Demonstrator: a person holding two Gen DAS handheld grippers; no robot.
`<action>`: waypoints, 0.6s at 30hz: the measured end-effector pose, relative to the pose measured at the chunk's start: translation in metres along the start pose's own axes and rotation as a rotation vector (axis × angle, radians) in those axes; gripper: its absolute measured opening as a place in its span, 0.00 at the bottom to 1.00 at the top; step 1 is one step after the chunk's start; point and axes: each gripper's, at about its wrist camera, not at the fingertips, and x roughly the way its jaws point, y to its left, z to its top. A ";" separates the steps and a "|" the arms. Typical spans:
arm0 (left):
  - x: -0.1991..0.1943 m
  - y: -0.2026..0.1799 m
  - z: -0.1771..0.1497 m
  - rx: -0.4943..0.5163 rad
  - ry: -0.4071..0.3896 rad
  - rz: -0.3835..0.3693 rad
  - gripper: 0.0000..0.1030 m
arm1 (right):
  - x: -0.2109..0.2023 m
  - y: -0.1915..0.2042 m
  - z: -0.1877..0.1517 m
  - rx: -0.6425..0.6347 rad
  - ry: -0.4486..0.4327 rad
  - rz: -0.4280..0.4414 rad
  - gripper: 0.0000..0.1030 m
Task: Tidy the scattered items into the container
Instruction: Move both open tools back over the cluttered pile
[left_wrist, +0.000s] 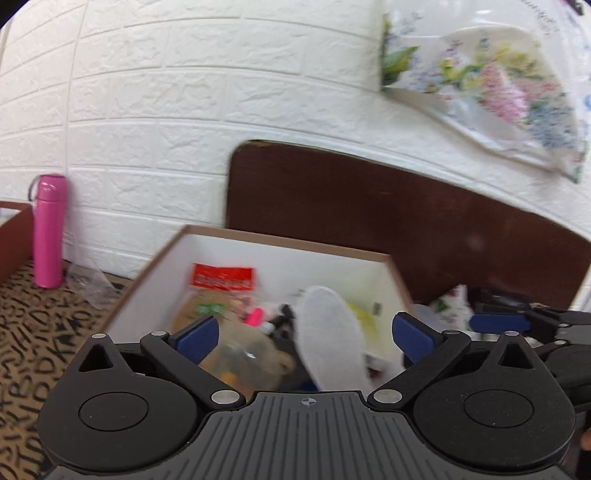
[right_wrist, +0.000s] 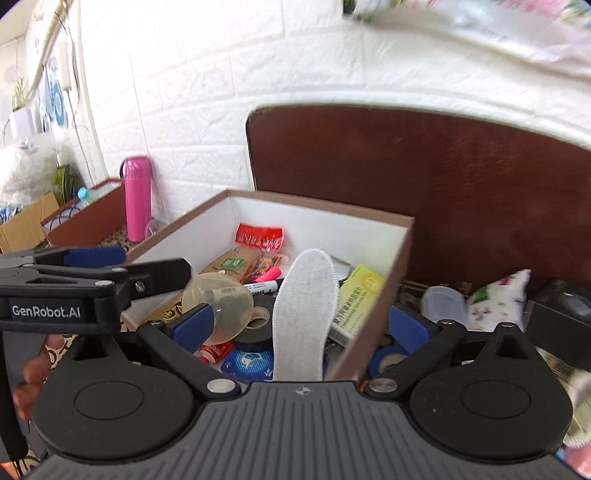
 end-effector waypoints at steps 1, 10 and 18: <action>-0.004 -0.008 -0.007 -0.002 0.003 -0.027 1.00 | -0.010 0.000 -0.008 0.003 -0.021 -0.009 0.99; -0.007 -0.067 -0.088 -0.088 0.127 -0.217 1.00 | -0.080 -0.021 -0.093 0.092 -0.039 -0.111 1.00; 0.011 -0.112 -0.141 -0.120 0.283 -0.297 1.00 | -0.126 -0.056 -0.160 0.161 -0.013 -0.259 0.99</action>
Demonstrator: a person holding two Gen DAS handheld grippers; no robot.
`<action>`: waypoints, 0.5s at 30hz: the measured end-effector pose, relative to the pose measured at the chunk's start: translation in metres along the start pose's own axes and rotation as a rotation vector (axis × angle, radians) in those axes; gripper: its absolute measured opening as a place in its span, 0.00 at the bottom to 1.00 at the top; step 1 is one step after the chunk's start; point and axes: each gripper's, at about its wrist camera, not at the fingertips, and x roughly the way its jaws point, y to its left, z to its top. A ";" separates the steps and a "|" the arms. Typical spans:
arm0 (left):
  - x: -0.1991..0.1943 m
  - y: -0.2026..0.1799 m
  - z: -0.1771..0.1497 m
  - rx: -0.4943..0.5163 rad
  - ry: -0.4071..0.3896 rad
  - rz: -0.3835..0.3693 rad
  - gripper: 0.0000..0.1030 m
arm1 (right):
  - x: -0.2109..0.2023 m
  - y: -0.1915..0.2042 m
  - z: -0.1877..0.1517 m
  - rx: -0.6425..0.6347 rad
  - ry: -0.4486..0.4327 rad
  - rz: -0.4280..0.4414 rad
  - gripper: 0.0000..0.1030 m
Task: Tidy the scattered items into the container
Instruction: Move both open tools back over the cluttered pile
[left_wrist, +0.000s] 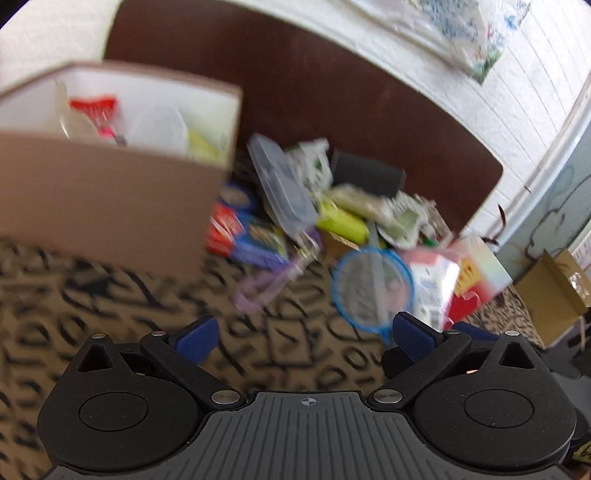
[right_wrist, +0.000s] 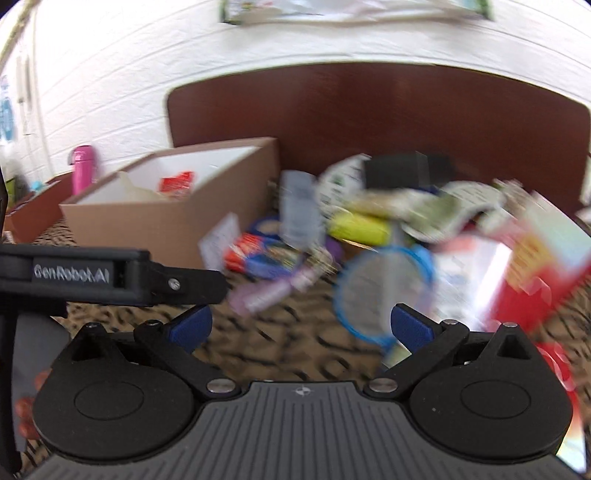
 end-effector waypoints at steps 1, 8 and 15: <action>0.005 -0.004 -0.004 -0.003 0.018 -0.004 1.00 | -0.003 -0.009 -0.006 0.019 0.003 -0.019 0.99; 0.031 -0.036 -0.012 0.075 0.040 0.028 1.00 | -0.005 -0.049 -0.037 0.113 0.016 -0.090 0.99; 0.050 -0.061 -0.010 0.144 0.058 -0.011 0.99 | 0.004 -0.056 -0.044 0.067 0.017 -0.117 0.84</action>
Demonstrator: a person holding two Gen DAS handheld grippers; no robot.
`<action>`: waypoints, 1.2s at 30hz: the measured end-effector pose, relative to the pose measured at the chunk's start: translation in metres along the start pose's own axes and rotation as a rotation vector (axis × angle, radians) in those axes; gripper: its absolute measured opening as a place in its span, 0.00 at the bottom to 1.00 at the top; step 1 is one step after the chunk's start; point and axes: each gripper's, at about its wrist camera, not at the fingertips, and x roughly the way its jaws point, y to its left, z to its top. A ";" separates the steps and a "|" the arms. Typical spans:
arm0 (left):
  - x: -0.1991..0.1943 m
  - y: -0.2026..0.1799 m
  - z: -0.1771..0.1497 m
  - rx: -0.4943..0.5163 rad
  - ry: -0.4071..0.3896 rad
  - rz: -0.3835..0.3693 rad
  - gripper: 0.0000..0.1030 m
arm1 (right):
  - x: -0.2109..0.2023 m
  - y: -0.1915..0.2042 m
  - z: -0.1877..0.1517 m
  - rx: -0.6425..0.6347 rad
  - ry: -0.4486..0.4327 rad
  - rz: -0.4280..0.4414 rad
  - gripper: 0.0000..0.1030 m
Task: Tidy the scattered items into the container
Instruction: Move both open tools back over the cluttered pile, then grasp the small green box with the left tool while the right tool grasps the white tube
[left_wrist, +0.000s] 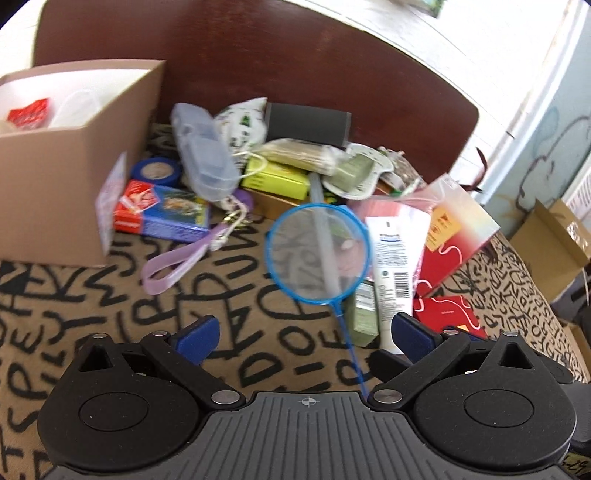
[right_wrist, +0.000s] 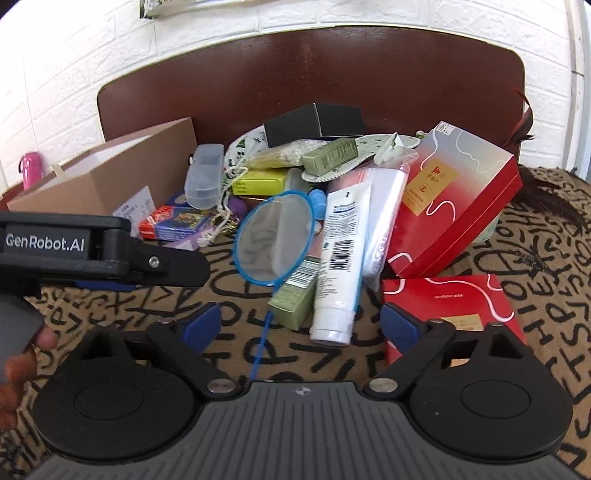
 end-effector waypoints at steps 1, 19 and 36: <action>0.003 -0.003 0.001 0.011 0.004 -0.010 0.97 | 0.002 -0.002 0.000 -0.008 0.004 -0.008 0.80; 0.061 -0.047 0.011 0.153 0.124 -0.193 0.53 | 0.019 -0.014 0.000 -0.099 0.012 -0.019 0.42; 0.088 -0.044 0.009 0.103 0.175 -0.191 0.61 | 0.034 -0.026 -0.007 -0.071 0.043 -0.030 0.32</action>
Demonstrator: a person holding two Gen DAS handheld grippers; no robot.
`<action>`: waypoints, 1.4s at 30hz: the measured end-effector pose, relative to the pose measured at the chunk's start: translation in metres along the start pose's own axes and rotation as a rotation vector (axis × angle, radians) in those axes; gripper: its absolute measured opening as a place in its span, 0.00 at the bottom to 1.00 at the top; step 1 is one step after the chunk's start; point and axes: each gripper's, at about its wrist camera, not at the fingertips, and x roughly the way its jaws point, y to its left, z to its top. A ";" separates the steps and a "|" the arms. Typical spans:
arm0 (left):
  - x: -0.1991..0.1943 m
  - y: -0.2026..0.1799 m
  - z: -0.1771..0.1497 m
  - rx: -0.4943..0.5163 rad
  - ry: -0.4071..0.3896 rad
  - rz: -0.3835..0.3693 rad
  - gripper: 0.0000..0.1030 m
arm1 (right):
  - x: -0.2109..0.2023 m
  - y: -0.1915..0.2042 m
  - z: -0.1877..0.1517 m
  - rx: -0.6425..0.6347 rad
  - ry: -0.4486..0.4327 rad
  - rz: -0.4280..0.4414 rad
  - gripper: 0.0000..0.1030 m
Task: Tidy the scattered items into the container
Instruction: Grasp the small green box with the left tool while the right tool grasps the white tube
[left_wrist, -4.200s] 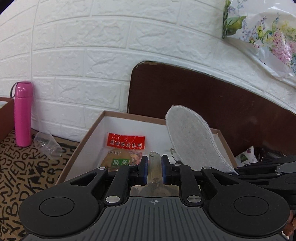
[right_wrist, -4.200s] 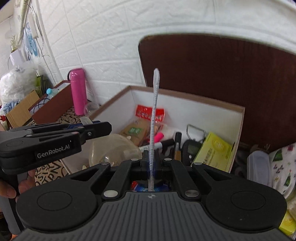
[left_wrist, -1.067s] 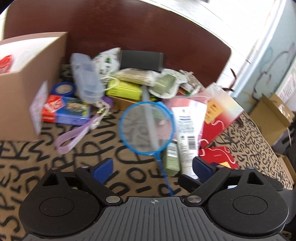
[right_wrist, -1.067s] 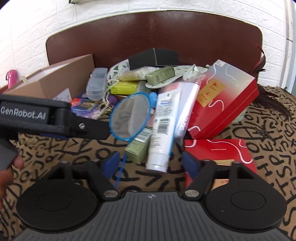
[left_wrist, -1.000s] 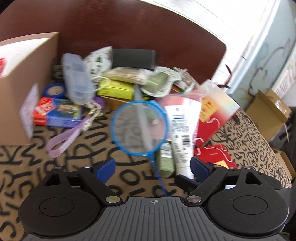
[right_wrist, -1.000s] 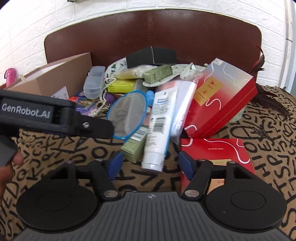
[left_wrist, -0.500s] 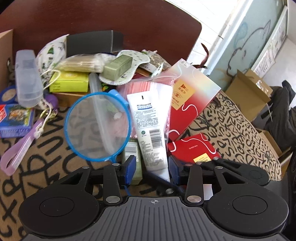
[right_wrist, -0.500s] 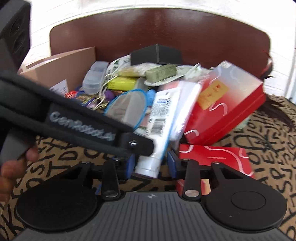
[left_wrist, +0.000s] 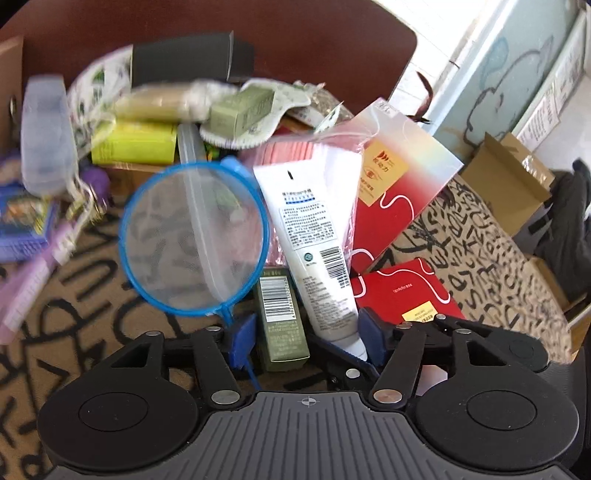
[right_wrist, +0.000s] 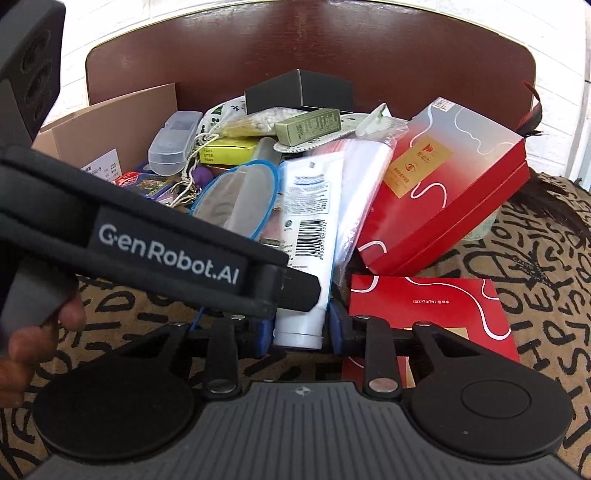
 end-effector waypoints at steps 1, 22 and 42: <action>0.001 0.004 0.000 -0.020 0.002 -0.016 0.61 | 0.000 0.000 0.000 -0.001 0.000 0.001 0.33; -0.048 0.022 -0.046 -0.110 0.040 -0.099 0.56 | -0.049 0.010 -0.023 0.069 0.130 0.075 0.32; -0.041 0.005 -0.040 0.106 0.074 0.095 0.28 | -0.031 0.012 -0.009 0.051 0.138 0.016 0.35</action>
